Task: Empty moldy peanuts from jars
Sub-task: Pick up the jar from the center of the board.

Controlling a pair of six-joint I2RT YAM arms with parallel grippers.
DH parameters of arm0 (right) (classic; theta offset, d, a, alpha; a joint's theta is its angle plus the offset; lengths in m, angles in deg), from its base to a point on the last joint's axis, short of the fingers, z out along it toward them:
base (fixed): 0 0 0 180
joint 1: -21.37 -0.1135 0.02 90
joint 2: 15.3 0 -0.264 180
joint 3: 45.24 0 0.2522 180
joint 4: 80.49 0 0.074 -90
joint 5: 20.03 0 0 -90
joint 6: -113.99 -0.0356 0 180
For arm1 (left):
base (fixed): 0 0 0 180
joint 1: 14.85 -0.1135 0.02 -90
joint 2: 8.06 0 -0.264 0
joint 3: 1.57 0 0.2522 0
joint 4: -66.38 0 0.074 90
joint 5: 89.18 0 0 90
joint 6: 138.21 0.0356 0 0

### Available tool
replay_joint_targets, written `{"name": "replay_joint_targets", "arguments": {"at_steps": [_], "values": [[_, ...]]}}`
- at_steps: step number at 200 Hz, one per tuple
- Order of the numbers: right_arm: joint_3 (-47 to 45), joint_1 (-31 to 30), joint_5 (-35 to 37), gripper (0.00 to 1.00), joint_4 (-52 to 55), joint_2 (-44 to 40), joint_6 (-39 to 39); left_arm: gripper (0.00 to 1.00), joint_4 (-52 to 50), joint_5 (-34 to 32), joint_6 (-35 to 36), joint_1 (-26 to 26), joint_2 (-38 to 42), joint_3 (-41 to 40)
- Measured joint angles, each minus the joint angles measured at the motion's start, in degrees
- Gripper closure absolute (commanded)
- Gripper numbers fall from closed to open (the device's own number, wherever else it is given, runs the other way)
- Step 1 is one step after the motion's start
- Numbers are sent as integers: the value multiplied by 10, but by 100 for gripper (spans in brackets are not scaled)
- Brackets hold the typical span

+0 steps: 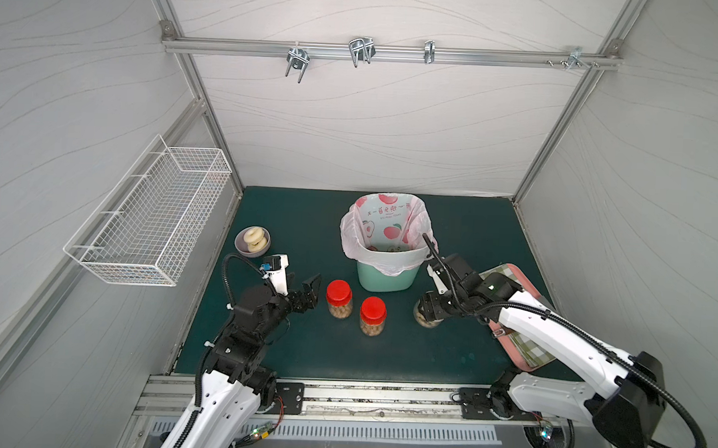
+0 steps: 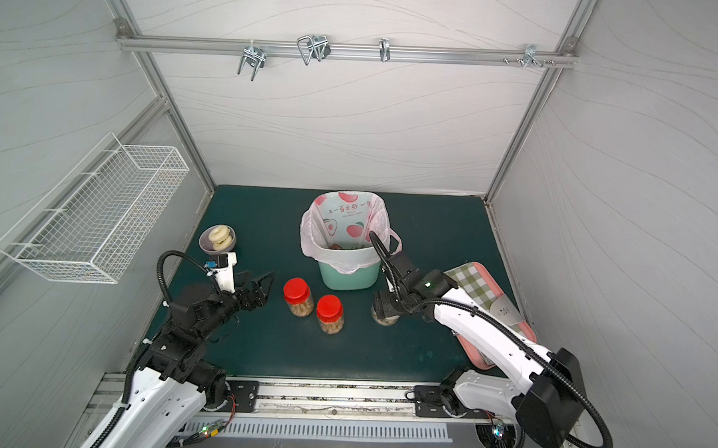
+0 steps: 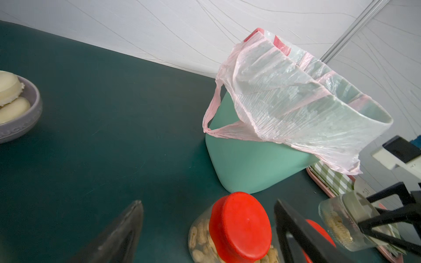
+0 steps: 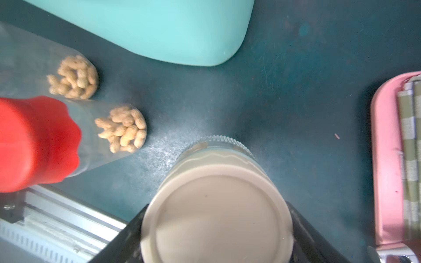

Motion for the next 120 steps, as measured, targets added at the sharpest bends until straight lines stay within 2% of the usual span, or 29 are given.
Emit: {"name": "replay_joint_targets", "arguments": {"at_steps": [62,120], "values": [[132,1,-27,61,74,37,31,9,2,45,14,42,1,30],[244,1,-49,64,146,65,63,9,-1,14,79,169,-28,74]]}}
